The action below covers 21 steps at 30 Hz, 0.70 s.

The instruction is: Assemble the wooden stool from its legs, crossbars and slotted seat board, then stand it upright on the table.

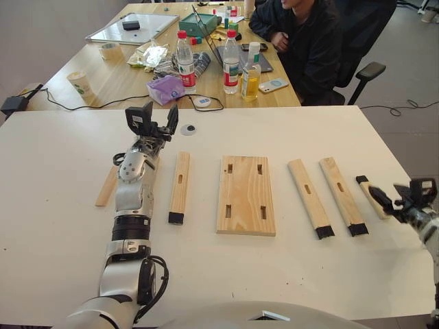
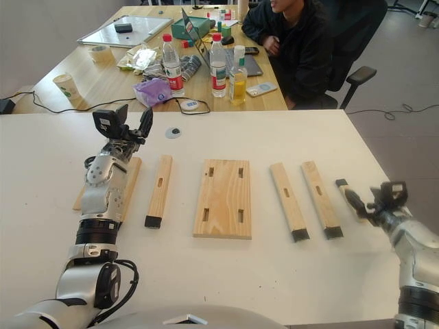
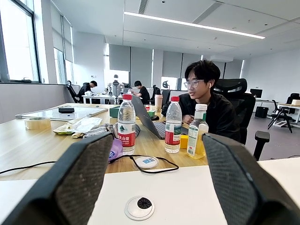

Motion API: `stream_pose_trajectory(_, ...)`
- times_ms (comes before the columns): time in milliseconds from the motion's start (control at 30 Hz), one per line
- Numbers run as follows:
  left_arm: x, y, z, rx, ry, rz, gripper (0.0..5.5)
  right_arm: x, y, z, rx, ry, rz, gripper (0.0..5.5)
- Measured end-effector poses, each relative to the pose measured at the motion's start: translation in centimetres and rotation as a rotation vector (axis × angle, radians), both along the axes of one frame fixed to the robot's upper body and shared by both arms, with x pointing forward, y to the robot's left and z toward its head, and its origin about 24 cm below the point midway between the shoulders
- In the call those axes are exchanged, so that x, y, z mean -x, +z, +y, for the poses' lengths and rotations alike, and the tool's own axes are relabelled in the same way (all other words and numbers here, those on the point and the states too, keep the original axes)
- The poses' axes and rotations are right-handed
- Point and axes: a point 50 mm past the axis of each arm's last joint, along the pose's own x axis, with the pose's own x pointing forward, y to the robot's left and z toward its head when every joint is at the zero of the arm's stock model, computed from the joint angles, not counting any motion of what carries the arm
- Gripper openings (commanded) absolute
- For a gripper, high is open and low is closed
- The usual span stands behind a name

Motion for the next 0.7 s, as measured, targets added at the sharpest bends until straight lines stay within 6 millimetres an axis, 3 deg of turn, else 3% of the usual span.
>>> stream_pose_trajectory(67, 0.0, 0.0, 0.0, 0.001, 0.001, 0.000, 3.48, -1.0, 2.5, 1.9, -0.001, 0.059, -0.164, 3.75)
stream_pose_trajectory(133, 0.0, 0.0, -0.1, 0.001, 0.000, 0.000, 3.48, -1.6, 3.3, 3.4, -0.033, 0.084, -0.251, 3.75)
stream_pose_trajectory(367, 0.0, 0.0, -0.2, 0.008, -0.001, 0.000, 3.48, -2.3, 2.5, 6.0, -0.076, 0.076, -0.298, 3.75)
stream_pose_trajectory(467, 0.0, 0.0, -0.2, 0.010, 0.006, 0.000, 3.48, -1.9, 1.1, 4.0, -0.002, 0.034, -0.145, 3.75)
stream_pose_trajectory(500, 0.0, 0.0, -0.1, 0.011, 0.009, 0.001, 3.48, -0.9, -0.3, 1.7, 0.040, -0.026, -0.012, 3.75)
stream_pose_trajectory(567, 0.0, -0.1, -0.1, 0.012, 0.012, 0.002, 3.48, 0.7, -2.1, -0.2, 0.042, -0.071, 0.124, 3.75)
stream_pose_trajectory(700, 0.0, 0.2, -0.2, 0.011, 0.012, -0.010, 3.48, 2.0, -3.8, -1.2, -0.005, -0.083, 0.249, 3.75)
